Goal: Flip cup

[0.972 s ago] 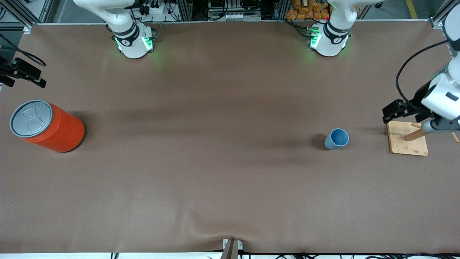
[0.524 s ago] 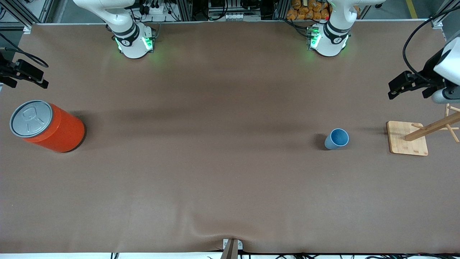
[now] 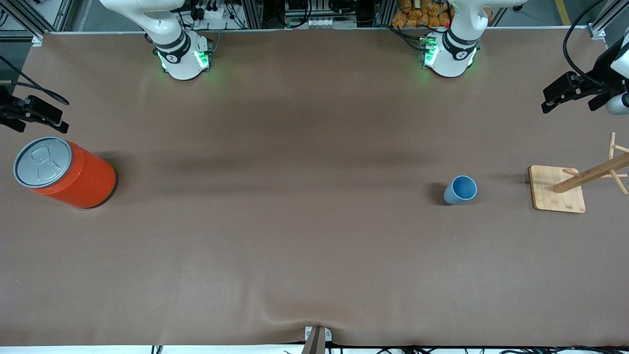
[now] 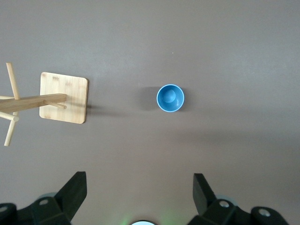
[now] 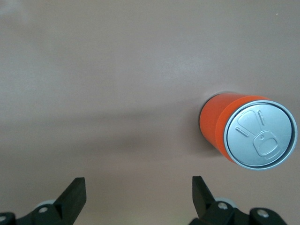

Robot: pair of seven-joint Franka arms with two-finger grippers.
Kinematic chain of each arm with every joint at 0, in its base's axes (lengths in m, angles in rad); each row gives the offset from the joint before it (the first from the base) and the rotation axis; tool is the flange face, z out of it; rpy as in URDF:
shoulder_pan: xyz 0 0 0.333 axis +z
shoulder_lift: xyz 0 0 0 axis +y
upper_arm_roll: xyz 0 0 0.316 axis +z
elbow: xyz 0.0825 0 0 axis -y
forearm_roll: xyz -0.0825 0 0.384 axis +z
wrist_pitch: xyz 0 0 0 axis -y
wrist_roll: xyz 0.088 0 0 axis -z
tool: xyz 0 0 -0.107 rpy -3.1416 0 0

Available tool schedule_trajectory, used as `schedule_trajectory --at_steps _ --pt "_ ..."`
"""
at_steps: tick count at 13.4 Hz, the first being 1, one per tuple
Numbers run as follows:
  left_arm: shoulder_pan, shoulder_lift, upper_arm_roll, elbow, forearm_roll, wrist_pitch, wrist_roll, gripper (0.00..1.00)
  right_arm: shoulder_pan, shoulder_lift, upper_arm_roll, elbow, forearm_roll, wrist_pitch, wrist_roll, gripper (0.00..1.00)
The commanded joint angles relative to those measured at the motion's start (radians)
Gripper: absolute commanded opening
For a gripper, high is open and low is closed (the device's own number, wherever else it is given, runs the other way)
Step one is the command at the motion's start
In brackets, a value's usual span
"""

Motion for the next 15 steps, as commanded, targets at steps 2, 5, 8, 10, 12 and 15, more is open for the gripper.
schedule_trajectory --at_steps 2,5,8,10,12,15 --pt "-0.009 -0.004 0.045 -0.012 -0.021 0.009 0.067 1.00 -0.009 0.012 0.002 0.032 0.014 -0.017 -0.011 1.00" --pt "-0.011 -0.009 0.039 -0.007 -0.015 0.008 0.000 1.00 -0.009 0.012 0.002 0.032 0.012 -0.018 -0.009 1.00" --pt "-0.011 -0.019 0.039 -0.007 -0.016 0.008 0.005 1.00 -0.007 0.012 0.002 0.032 0.014 -0.018 -0.009 1.00" --pt "-0.011 -0.015 0.040 -0.009 -0.015 0.008 0.005 1.00 -0.007 0.012 0.002 0.032 0.014 -0.018 -0.009 1.00" --pt "-0.011 -0.016 0.040 -0.009 -0.015 0.008 0.006 1.00 -0.007 0.012 0.002 0.032 0.014 -0.018 -0.009 1.00" --pt "-0.011 -0.015 0.042 -0.009 -0.018 0.008 0.028 1.00 -0.006 0.012 0.000 0.032 0.014 -0.018 -0.009 1.00"
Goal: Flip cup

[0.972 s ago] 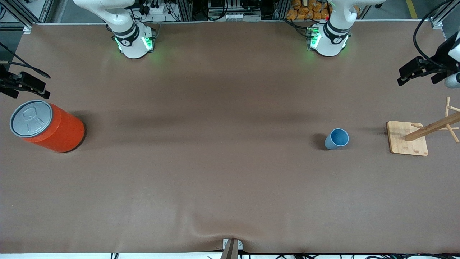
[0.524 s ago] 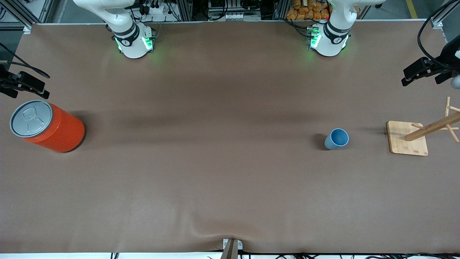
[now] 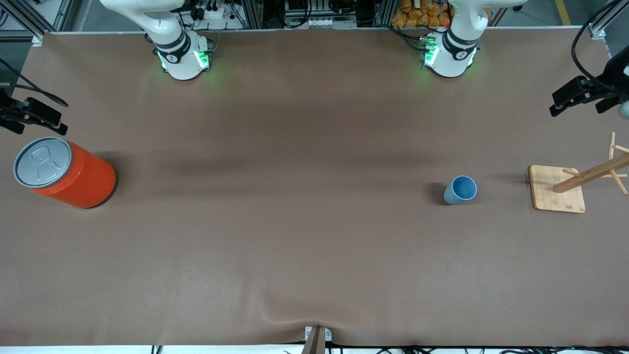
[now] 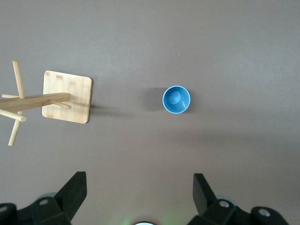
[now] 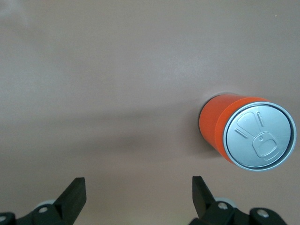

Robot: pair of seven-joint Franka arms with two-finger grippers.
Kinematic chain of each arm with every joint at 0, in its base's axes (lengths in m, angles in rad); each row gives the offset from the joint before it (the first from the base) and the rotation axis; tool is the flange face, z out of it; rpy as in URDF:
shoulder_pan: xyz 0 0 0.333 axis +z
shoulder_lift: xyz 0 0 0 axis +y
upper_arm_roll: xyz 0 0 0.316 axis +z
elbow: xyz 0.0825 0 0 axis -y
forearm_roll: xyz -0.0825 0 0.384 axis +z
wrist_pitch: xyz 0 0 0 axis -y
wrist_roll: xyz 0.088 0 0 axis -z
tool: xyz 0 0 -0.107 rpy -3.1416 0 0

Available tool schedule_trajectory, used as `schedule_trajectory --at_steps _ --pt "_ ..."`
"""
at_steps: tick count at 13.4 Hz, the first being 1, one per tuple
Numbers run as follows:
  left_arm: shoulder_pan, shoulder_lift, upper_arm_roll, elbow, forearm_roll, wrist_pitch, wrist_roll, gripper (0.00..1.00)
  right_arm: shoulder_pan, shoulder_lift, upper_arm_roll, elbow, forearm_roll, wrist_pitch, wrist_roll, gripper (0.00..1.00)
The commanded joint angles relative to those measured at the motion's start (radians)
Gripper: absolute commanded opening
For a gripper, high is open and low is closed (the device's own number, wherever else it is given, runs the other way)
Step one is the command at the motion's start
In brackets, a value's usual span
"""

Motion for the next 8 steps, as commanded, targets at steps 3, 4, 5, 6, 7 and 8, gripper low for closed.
schedule_trajectory --at_steps 3,4,5,6,7,8 --pt "0.002 -0.005 0.006 -0.003 -0.018 0.004 0.019 1.00 -0.004 0.009 0.002 0.024 0.014 -0.014 -0.009 1.00" --pt "0.002 -0.003 0.006 -0.003 -0.018 0.004 0.019 1.00 -0.004 0.009 0.002 0.023 0.015 -0.013 -0.009 1.00" --pt "0.002 -0.003 0.006 -0.003 -0.018 0.004 0.015 1.00 -0.004 0.009 0.002 0.023 0.015 -0.011 -0.009 1.00" --pt "0.004 -0.002 0.005 -0.003 -0.020 0.004 0.013 1.00 -0.002 0.009 0.002 0.023 0.015 -0.011 -0.009 1.00" --pt "0.004 -0.002 0.005 -0.003 -0.020 0.004 0.013 1.00 0.001 0.009 0.002 0.023 0.015 -0.011 -0.009 1.00" --pt "0.002 -0.002 0.003 -0.003 -0.021 0.004 0.019 1.00 0.002 0.009 0.002 0.021 0.015 -0.013 -0.009 1.00"
